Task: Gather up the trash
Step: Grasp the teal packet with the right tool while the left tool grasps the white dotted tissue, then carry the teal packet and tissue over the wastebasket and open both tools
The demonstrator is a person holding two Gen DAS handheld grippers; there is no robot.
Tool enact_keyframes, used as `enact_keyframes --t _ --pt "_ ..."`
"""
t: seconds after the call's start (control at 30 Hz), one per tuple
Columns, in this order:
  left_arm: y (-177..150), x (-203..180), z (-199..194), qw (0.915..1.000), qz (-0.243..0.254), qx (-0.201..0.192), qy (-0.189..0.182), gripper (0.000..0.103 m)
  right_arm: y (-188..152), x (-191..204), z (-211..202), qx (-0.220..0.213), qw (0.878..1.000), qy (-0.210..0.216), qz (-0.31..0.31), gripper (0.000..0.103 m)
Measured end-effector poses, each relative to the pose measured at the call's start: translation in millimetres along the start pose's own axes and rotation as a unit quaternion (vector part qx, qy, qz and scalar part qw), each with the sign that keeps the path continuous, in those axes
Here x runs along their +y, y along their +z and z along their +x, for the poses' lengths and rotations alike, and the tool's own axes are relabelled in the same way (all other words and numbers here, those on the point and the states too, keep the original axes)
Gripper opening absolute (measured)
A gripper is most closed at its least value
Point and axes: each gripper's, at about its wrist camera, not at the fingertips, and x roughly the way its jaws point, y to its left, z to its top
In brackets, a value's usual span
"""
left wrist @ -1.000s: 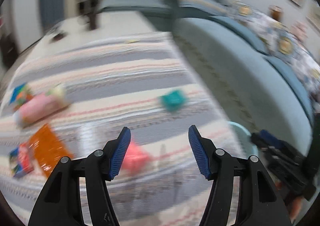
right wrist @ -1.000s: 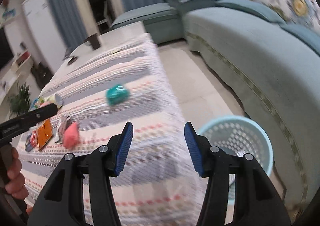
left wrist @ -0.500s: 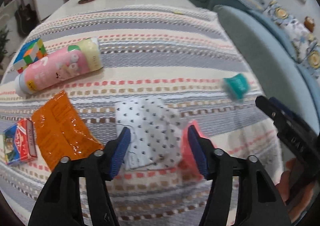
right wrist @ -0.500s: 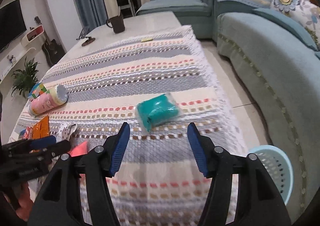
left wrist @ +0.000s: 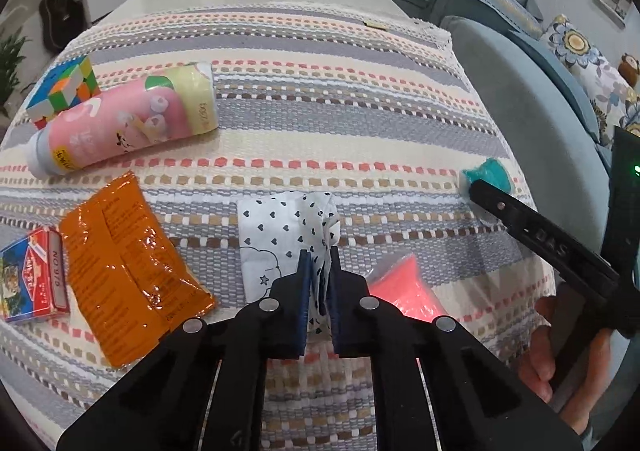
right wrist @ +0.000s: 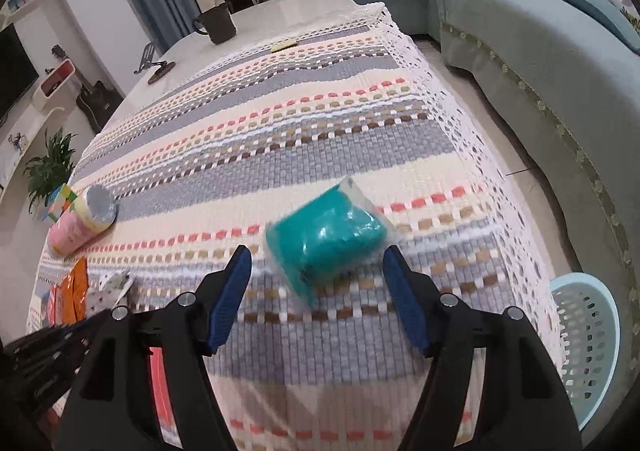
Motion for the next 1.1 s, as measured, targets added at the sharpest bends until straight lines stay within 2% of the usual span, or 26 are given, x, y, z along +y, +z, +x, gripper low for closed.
enact_keyframes --t 0.2,0.23,0.27,0.3,0.37,0.5,0.6,0.67,0.77,0.97,1.1 --pt "0.8 1.5 -7.4 0.9999 0.000 -0.011 -0.005 0.004 8.8 12.9 10.2 0.000 1.000 -0.014 -0.013 0.066" --pt "-0.1 1.8 -9.5 0.9999 0.000 -0.013 -0.006 0.004 7.9 15.1 11.0 -0.001 1.000 -0.019 -0.018 0.062" --pt "-2.5 2.0 -12.4 0.9998 0.002 -0.016 -0.007 0.003 6.7 16.9 10.9 -0.003 0.999 -0.030 -0.024 0.049" --pt "-2.5 1.0 -14.3 0.9998 0.004 -0.020 -0.007 0.003 5.0 18.8 10.3 -0.005 0.999 -0.041 -0.033 0.041" --pt "-3.1 -2.5 -21.5 0.9993 0.009 -0.033 -0.017 0.002 3.4 18.6 5.8 -0.012 0.999 -0.036 -0.038 0.035" --pt "-6.8 -16.1 -48.3 0.9943 0.033 -0.079 -0.063 0.002 -5.6 12.6 -25.9 -0.044 0.997 -0.047 -0.041 0.034" --pt "-13.4 -37.3 -72.8 0.9864 0.061 -0.111 -0.105 0.002 -15.7 -3.1 -75.4 -0.085 0.995 -0.052 -0.032 0.034" --pt "-18.4 -59.7 -86.6 0.9797 0.083 -0.121 -0.137 0.002 -22.3 -16.3 -107.2 -0.109 0.992 -0.065 -0.028 0.034" --pt "-23.7 -96.0 -98.5 0.9710 0.115 -0.128 -0.166 0.002 -29.5 -41.8 -144.9 -0.132 0.988 -0.084 -0.015 0.034" --pt "-38.6 -189.3 -108.4 0.9509 0.193 -0.119 -0.211 0.002 -49.8 -110.0 -197.6 -0.149 0.980 -0.131 0.031 0.034" --pt "-50.2 -234.8 -97.0 0.9386 0.233 -0.104 -0.232 0.002 -67.7 -156.6 -203.1 -0.128 0.978 -0.153 0.066 0.034"
